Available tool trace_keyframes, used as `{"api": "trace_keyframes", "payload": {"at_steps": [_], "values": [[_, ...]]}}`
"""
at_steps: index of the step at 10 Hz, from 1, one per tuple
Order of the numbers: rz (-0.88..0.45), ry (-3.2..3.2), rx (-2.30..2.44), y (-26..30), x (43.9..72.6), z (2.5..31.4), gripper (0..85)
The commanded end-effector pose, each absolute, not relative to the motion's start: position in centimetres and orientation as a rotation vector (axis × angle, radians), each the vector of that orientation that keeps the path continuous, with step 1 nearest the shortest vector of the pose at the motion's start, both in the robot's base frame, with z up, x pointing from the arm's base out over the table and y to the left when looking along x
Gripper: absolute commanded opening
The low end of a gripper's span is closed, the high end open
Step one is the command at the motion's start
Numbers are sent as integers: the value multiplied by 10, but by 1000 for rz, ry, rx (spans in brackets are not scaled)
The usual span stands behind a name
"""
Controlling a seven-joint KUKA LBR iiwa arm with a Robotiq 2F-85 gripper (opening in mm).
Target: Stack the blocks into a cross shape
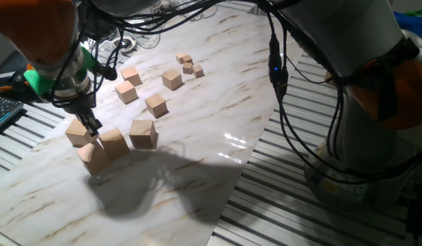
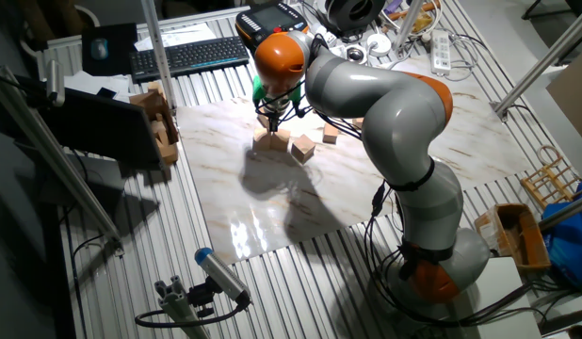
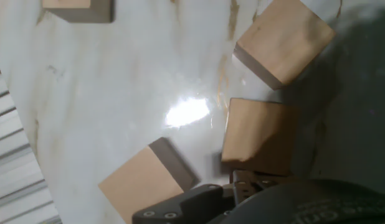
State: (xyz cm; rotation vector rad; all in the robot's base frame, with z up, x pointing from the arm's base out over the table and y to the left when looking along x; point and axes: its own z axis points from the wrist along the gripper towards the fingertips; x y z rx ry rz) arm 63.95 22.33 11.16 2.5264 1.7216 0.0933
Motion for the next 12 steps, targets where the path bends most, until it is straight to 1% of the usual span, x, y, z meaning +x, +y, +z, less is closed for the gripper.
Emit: {"api": "trace_keyframes", "payload": {"at_steps": [1, 4, 5, 7, 12], "values": [[100, 1715, 2531, 224, 640, 111, 0], [95, 1757, 2505, 225, 640, 110, 0], [115, 1818, 2463, 225, 640, 110, 0], [36, 1837, 2465, 225, 640, 110, 0], [39, 1819, 2446, 224, 640, 110, 0]]}}
